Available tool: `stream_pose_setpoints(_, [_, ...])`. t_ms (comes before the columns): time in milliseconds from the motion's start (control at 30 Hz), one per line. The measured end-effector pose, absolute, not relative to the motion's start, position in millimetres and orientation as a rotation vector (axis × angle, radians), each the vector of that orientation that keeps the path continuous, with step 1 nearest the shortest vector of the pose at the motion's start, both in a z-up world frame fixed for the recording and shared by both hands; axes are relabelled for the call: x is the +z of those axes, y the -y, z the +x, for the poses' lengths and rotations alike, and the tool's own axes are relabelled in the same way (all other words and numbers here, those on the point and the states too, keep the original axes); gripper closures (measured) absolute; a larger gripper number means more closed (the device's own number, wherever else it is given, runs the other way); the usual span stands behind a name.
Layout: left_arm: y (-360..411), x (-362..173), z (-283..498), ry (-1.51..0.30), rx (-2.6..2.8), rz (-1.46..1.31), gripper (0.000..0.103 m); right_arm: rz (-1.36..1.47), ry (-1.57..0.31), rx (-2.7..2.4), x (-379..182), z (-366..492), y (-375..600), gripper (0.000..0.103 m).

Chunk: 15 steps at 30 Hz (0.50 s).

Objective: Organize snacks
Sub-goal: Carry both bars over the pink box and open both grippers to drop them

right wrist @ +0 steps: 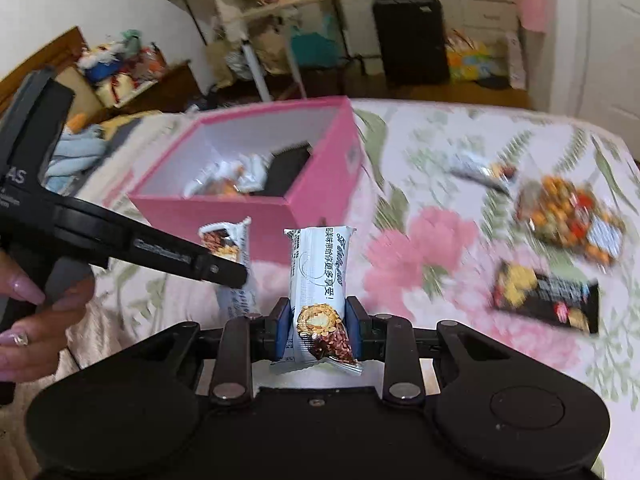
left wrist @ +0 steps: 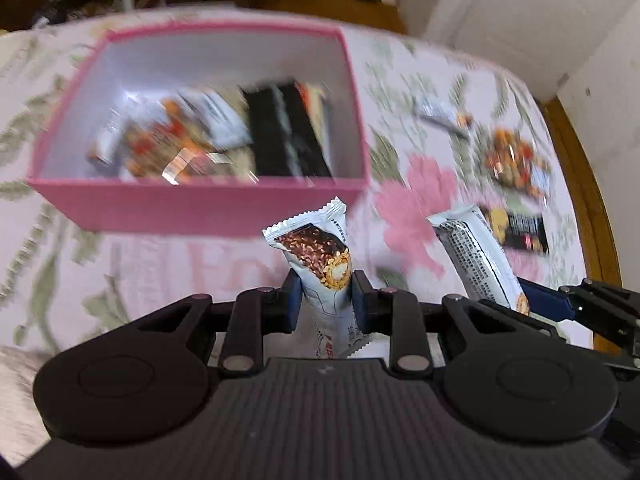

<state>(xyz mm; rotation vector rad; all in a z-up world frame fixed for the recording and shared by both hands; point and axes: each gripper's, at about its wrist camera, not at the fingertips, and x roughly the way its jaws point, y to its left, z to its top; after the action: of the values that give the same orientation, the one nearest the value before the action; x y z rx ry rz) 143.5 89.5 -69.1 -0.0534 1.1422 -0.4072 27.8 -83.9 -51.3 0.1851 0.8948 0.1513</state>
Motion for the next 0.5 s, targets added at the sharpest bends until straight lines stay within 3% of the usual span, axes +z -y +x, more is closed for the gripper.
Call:
stream_pose_setpoints(233, [-131, -34, 172, -1.013, -0.300, -0.086, 0.078, 0.165, -0.797, 0.242, -33, 82, 61, 0.069])
stream_pose_setpoints(500, [-151, -45, 216, -0.955, -0.150, -0.076, 0.078, 0.156, -0.791, 0.299, -49, 150, 35, 0.069])
